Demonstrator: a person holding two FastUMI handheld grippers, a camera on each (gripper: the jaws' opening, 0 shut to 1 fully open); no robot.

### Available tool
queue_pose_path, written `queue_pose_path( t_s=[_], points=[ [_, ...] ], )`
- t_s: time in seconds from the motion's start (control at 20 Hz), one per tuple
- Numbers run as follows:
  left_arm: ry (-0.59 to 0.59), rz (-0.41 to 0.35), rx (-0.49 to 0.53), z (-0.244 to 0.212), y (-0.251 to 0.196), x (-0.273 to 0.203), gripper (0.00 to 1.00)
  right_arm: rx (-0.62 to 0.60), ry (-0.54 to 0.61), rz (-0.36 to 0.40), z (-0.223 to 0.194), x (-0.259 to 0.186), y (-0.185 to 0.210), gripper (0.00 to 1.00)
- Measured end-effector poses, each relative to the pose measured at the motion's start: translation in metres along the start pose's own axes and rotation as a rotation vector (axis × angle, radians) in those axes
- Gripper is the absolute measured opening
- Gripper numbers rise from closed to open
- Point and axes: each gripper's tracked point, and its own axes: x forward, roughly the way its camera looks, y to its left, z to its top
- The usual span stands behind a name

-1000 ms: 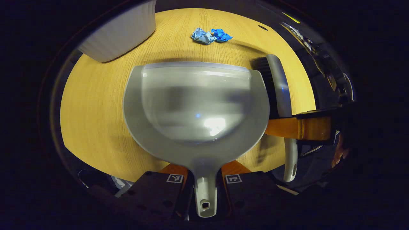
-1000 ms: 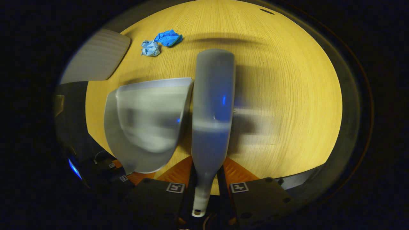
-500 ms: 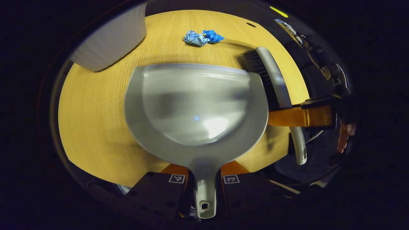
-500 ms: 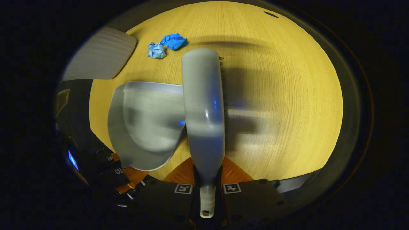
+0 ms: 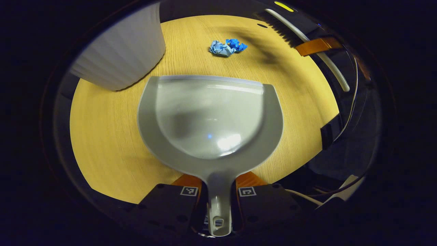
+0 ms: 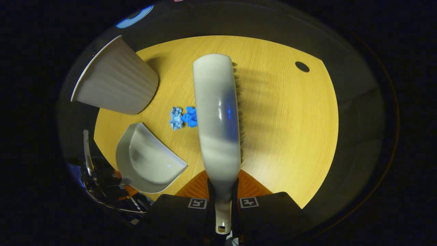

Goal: Pick up the small broom and dustpan from the desktop, sweep the trash into the dustpan with the broom, and then empty the trash into the garbage bin.

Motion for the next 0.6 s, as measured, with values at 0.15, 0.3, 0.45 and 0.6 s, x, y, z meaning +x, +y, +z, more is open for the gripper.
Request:
queue_pose_path(
  t_s=[0.15, 0.3, 0.45, 0.6],
  points=[
    [0.017, -0.033, -0.008, -0.001, -0.003, 0.002, 0.27, -0.126, 0.037, -0.071, 0.021, 0.022, -0.003, 0.2],
    [0.018, -0.033, 0.006, -0.003, -0.002, 0.001, 0.27, -0.219, 0.107, -0.124, 0.028, 0.051, -0.007, 0.2],
    [0.029, -0.032, 0.028, -0.002, 0.0, 0.0, 0.27, -0.287, 0.173, -0.192, 0.024, 0.074, -0.018, 0.2],
    [0.04, -0.046, 0.036, -0.003, 0.001, -0.001, 0.27, -0.337, 0.241, -0.201, 0.017, 0.085, -0.014, 0.19]
  ],
)
